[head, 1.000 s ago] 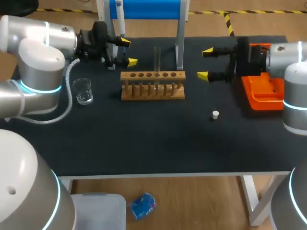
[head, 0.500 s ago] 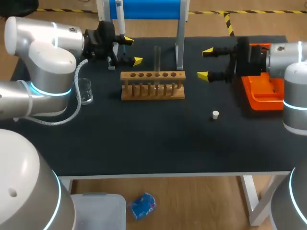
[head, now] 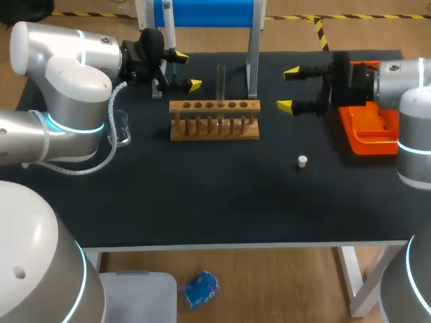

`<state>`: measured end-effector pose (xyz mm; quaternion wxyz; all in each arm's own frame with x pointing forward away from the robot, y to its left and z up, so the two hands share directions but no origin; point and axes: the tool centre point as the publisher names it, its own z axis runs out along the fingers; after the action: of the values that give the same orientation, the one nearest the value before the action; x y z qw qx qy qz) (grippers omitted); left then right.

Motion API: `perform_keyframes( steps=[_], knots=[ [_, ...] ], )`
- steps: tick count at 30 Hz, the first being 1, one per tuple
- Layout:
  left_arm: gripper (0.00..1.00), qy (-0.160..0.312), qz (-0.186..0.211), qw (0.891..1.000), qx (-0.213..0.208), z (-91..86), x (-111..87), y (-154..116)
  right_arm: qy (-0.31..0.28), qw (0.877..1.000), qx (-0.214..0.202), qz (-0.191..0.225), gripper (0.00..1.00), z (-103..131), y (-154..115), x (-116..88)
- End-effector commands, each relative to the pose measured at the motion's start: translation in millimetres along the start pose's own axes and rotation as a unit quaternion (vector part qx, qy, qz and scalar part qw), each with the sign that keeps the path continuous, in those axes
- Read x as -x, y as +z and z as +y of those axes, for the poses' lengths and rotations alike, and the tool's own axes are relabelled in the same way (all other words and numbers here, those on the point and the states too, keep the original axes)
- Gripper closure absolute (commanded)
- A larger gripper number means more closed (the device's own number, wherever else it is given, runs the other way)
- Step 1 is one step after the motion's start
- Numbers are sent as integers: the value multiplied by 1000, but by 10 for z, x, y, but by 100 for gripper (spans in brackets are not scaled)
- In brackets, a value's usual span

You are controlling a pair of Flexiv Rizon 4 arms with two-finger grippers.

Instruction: Invert the test tube, pick up the pipette, mount the tip to pipette, aspirate from beaker and dispense into the tube, eject the tip, return the pipette, and cap with the stopper.

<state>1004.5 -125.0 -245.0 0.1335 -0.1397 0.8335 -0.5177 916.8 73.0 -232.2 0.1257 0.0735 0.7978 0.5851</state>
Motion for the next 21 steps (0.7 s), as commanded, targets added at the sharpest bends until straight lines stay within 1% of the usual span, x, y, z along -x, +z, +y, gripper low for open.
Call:
perform_keyframes(
  steps=[1, 4, 9, 11, 12, 16, 21],
  knots=[
    [0, 0, -1, 1000, -1, 7, -3, 1, 4, 1000, -7, -8, 0, -90, -295, -56],
    [0, 0, -1, 1000, -1, 7, -3, 1, 14, 1000, -23, -16, 0, -220, -510, -93],
    [0, 0, -1, 1000, -1, 7, -3, 1, 33, 999, -41, -8, 0, -390, -753, -296],
    [0, 0, -1, 1000, -1, 7, -3, 1, 38, 998, -47, -4, 0, -466, -786, -368],
    [0, 0, -1, 1000, -1, 7, -3, 1, 41, 998, -56, 0, 0, -539, -795, -422],
    [0, 0, -1, 1000, -1, 7, -3, 1, 42, 996, -82, 11, 0, -746, -786, -508],
    [0, 0, -1, 1000, -1, 7, -3, 1, 42, 996, -82, 11, 0, -746, -786, -508]
  ],
)
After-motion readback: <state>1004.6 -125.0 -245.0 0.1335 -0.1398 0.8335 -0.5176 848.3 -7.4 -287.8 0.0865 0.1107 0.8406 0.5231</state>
